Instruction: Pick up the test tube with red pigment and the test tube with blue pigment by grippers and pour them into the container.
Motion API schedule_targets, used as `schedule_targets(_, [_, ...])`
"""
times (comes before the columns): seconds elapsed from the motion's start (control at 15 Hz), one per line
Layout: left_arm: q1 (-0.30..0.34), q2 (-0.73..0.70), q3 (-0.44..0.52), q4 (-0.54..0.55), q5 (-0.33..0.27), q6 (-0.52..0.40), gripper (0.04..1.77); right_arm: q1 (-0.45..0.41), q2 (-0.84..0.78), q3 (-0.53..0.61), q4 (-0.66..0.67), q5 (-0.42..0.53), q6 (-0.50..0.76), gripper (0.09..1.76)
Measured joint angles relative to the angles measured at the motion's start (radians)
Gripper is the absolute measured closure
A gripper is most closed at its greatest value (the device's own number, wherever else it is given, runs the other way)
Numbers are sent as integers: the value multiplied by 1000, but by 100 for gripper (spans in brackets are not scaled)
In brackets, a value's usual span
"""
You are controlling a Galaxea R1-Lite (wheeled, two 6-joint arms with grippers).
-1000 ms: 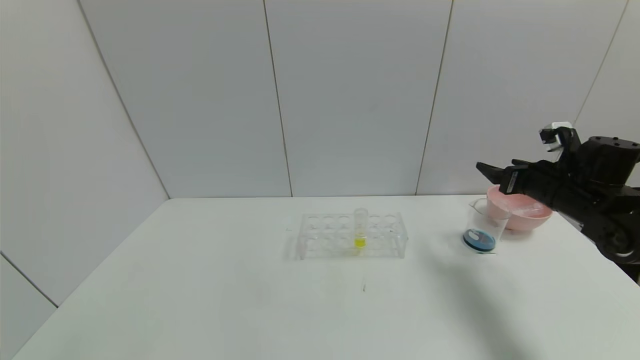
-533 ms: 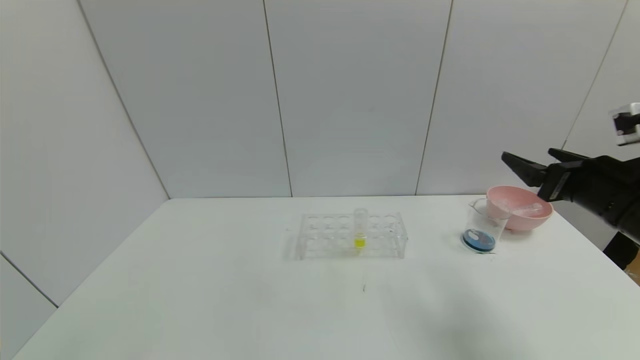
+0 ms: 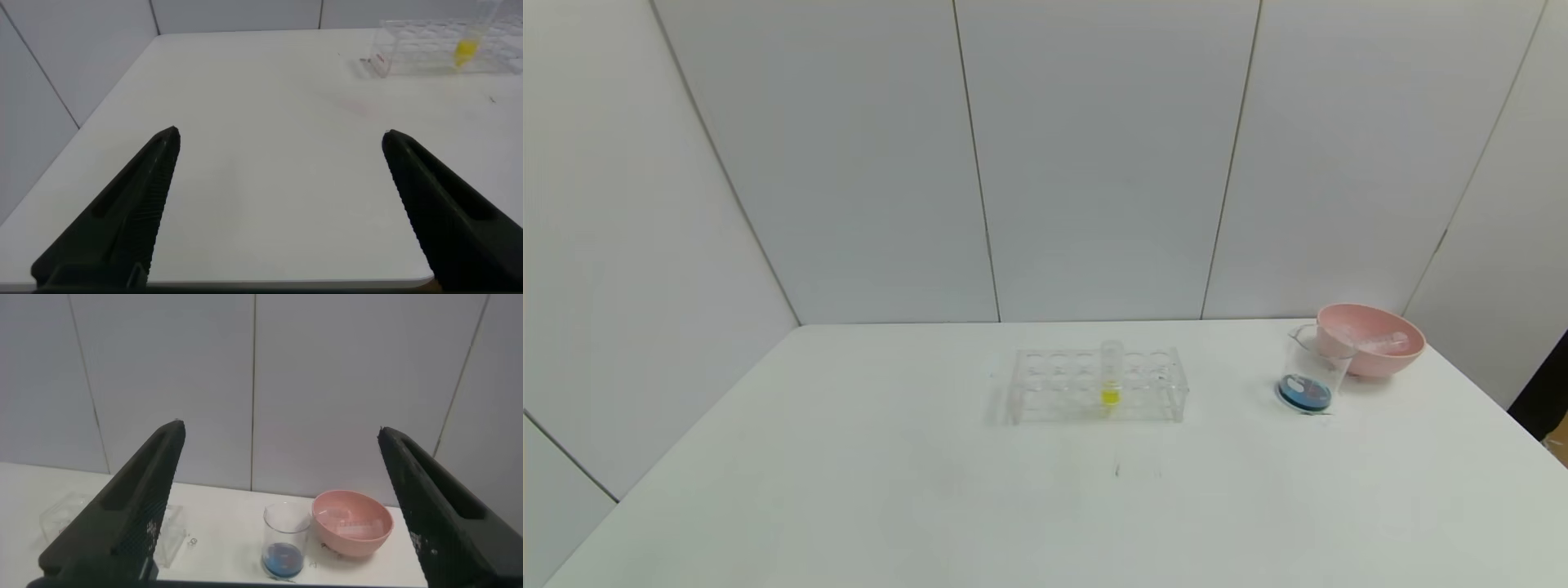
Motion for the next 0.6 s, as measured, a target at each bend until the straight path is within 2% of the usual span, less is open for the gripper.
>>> schedule_targets(0.2, [0, 0, 0, 0, 0, 0, 5, -8, -276, 74, 120, -1, -12, 16])
schedule_targets(0.47, [0, 0, 0, 0, 0, 0, 5, 5, -680, 84, 456, 20, -29, 15])
schedule_targets(0.6, [0, 0, 0, 0, 0, 0, 5, 11, -835, 98, 520, -7, -57, 15])
